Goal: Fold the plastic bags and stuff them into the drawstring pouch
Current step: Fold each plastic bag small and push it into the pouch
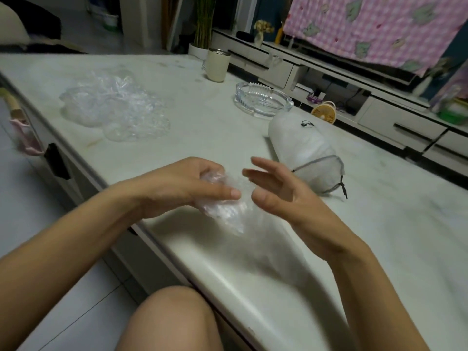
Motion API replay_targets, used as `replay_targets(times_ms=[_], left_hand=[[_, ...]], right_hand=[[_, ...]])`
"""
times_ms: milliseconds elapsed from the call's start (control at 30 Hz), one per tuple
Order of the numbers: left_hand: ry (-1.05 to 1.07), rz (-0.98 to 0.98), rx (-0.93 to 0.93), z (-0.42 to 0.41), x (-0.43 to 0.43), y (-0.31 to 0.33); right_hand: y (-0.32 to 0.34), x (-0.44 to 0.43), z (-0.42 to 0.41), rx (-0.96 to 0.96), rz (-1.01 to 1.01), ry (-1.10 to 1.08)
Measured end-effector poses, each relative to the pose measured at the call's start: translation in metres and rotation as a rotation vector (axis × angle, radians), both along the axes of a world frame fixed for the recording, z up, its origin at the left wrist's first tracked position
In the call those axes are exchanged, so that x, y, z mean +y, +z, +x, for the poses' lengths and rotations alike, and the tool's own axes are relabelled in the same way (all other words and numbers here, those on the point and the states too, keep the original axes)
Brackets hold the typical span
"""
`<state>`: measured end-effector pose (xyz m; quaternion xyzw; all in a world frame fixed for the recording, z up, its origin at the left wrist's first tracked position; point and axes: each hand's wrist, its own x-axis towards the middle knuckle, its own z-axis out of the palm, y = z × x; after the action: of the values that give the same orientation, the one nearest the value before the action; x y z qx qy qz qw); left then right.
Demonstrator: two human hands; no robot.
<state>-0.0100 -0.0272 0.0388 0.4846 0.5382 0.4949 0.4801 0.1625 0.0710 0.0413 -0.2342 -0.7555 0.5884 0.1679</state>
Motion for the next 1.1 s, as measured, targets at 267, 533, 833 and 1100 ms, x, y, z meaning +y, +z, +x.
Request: replay_targets(times_ms=[267, 533, 833, 1100], left_hand=[[0.484, 0.019, -0.214, 0.003, 0.041, -0.021], [0.341, 0.032, -0.326, 0.057, 0.04, -0.042], [0.332, 0.065, -0.436, 0.053, 0.04, -0.046], [0.1, -0.045, -0.438, 0.047, 0.036, -0.044]], right_hand=[[-0.016, 0.018, 0.016, -0.112, -0.142, -0.201], [-0.023, 0.023, 0.014, -0.001, -0.18, -0.31], [-0.022, 0.022, 0.011, 0.146, -0.274, -0.289], [-0.024, 0.008, 0.0, 0.213, -0.163, -0.313]])
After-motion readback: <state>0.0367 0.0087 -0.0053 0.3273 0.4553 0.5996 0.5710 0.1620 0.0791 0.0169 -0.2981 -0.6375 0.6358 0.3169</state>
